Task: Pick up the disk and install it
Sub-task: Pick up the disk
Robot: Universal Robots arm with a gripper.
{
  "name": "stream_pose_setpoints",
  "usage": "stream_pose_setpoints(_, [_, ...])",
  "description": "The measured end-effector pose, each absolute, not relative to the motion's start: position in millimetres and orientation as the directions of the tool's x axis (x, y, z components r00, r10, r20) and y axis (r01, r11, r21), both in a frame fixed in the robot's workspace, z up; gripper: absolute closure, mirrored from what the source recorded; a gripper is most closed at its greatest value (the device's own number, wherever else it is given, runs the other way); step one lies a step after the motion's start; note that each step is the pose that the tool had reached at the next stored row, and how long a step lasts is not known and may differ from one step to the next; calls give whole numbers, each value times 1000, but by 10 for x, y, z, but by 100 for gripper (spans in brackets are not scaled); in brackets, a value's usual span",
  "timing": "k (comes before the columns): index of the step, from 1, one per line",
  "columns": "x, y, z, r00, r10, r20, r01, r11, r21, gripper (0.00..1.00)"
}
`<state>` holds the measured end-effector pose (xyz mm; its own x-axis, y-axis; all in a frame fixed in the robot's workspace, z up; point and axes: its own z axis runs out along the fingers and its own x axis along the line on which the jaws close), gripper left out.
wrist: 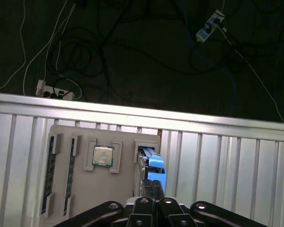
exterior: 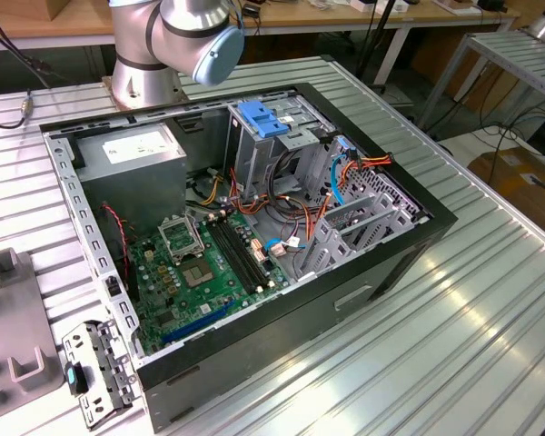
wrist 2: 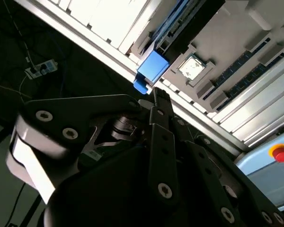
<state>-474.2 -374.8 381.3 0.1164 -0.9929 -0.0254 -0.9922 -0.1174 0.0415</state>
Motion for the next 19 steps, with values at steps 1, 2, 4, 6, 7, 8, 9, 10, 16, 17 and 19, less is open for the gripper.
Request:
stream_pose_setpoints(1, [-4742,-3747,3812,129,-991,-24,-991,-130,41,89])
stream_pose_setpoints(2, [-4742,-3744,3811,136,-990,-22,-990,-137,42,89])
stream_pose_setpoints(4, [-4742,-3739,3792,157,-987,-21,-987,-158,40,89])
stream_pose_setpoints(6, [-4741,-3726,3772,169,-985,-20,-985,-170,37,89])
stream_pose_setpoints(7, [-4740,-3717,3767,169,-985,-20,-985,-169,36,89])
stream_pose_setpoints(8, [-4739,-3714,3762,162,-987,-20,-986,-162,35,89])
stream_pose_setpoints(9, [-4738,-3713,3758,155,-988,-20,-987,-155,35,89])
stream_pose_setpoints(10, [-4738,-3712,3752,145,-989,-20,-989,-145,35,89])
stream_pose_setpoints(16, [-4738,-3708,3722,89,-996,-20,-995,-90,35,76])
stream_pose_setpoints(17, [-4736,-3708,3719,82,-996,-20,-996,-83,34,71])
stream_pose_setpoints(19, [-4734,-3701,3713,76,-997,-20,-997,-77,29,52])
